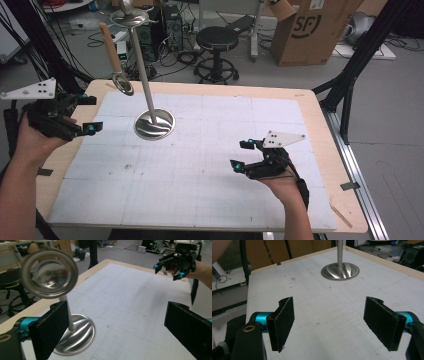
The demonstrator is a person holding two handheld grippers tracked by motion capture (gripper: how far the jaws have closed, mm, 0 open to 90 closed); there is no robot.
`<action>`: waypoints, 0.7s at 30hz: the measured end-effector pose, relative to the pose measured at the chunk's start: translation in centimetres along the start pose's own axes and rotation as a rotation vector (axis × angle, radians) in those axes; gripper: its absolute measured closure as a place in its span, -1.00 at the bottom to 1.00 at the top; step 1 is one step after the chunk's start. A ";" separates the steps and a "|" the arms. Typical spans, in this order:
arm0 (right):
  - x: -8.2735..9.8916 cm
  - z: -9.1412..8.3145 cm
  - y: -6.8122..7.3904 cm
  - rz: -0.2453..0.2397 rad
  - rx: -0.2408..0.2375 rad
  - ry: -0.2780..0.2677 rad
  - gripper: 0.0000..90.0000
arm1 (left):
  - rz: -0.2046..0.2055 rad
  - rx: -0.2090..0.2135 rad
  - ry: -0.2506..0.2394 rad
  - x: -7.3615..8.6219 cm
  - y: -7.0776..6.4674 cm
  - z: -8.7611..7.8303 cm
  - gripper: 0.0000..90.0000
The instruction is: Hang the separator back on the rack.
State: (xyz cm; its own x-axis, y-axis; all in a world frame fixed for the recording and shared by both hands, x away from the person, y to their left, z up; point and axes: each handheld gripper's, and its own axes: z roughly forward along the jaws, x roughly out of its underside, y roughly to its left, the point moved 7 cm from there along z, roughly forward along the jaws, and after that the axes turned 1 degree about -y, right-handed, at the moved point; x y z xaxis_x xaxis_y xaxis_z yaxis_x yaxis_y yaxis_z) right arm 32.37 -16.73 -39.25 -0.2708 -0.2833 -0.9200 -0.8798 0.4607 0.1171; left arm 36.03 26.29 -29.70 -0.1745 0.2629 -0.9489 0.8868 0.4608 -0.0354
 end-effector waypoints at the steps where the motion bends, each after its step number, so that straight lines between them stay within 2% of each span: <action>1: 0.0 0.0 0.0 0.004 0.000 0.004 -0.48 | 0.001 0.003 -0.001 0.3 -0.4 0.1 -0.85; 4: 0.1 0.0 -0.1 0.006 0.002 0.007 -0.49 | 0.004 0.040 -0.007 1.0 -1.2 0.2 -0.85; 6: 0.1 0.0 0.0 0.004 0.001 0.009 -0.49 | -0.003 0.049 -0.006 1.3 -1.5 0.2 -0.85; 11: 0.2 0.0 -0.1 0.008 0.003 0.012 -0.50 | -0.009 0.038 0.003 2.2 -2.3 0.6 -0.89; 14: 0.3 0.0 -0.2 0.009 0.006 0.015 -0.50 | -0.008 0.050 0.002 2.9 -2.8 1.2 -0.90; 18: 0.4 0.0 -0.2 0.012 0.005 0.017 -0.50 | -0.023 0.045 0.016 4.2 -3.3 2.3 -0.90; 21: 0.4 -0.2 -0.3 0.013 0.009 0.012 -0.50 | -0.036 0.061 0.021 5.6 -3.9 3.3 -0.90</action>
State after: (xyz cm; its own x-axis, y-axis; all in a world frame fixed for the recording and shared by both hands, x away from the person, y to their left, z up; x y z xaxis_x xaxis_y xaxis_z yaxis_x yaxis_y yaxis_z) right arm 32.45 -17.10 -39.60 -0.2872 -0.2872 -0.9138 -0.8726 0.4719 0.1259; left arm 32.99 23.18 -35.86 -0.2157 0.2653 -0.9397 0.9041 0.4179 -0.0895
